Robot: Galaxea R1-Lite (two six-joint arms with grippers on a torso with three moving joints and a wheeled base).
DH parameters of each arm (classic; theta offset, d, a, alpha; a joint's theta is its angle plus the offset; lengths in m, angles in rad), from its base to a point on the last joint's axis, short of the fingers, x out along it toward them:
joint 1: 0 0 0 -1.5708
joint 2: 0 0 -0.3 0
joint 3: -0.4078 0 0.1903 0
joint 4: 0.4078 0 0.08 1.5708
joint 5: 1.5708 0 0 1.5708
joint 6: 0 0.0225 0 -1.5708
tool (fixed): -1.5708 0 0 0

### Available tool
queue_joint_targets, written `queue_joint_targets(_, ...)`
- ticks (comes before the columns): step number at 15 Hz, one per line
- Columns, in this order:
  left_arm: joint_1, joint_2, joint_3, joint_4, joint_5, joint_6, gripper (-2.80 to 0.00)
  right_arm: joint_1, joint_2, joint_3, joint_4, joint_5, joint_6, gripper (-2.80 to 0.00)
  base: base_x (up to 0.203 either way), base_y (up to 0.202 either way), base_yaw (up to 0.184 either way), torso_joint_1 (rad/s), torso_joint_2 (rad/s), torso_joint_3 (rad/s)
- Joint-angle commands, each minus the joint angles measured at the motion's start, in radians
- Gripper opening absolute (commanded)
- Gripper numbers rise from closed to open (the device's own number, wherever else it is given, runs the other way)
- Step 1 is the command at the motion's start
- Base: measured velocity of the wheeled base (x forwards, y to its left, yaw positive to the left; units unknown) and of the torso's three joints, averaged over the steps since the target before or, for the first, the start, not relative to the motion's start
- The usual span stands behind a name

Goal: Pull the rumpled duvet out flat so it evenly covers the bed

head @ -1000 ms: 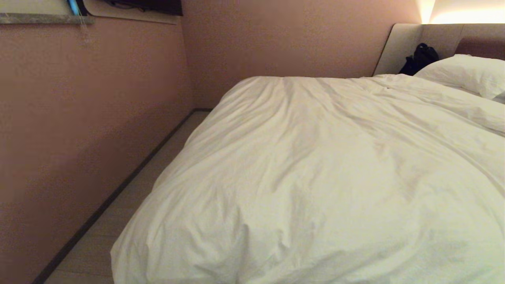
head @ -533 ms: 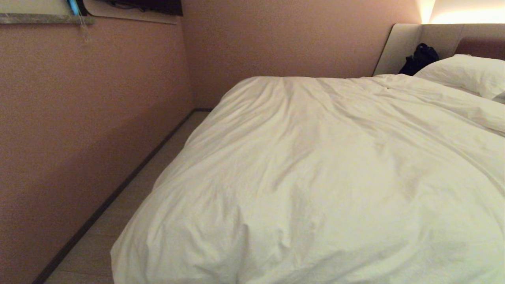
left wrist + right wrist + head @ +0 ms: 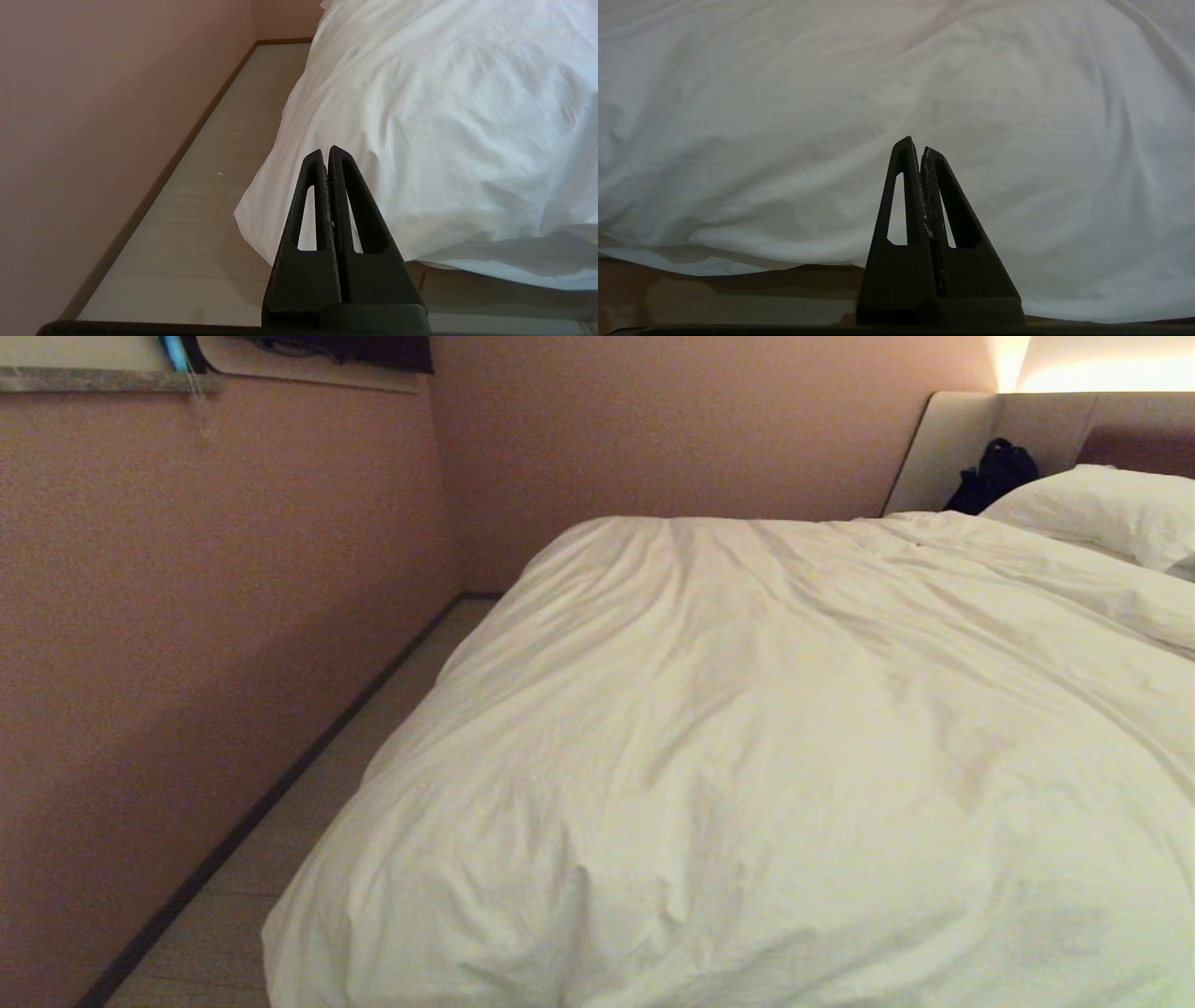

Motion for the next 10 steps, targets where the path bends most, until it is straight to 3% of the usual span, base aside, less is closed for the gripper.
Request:
queue_joint_targets(1,0.000,0.001,0.002,0.001,-0.001,0.000,-2.80,0.001,0.000,-0.001,0.000,0.000,-0.001,-2.80,0.000,0.000,0.000,0.000,0.00,0.000)
queue_joint_targets(10,0.000,0.001,0.002,0.001,-0.001,-0.008,-2.80,0.001,0.000,0.000,0.000,0.000,-0.001,-2.80,0.000,0.000,0.000,0.000,0.00,0.000)
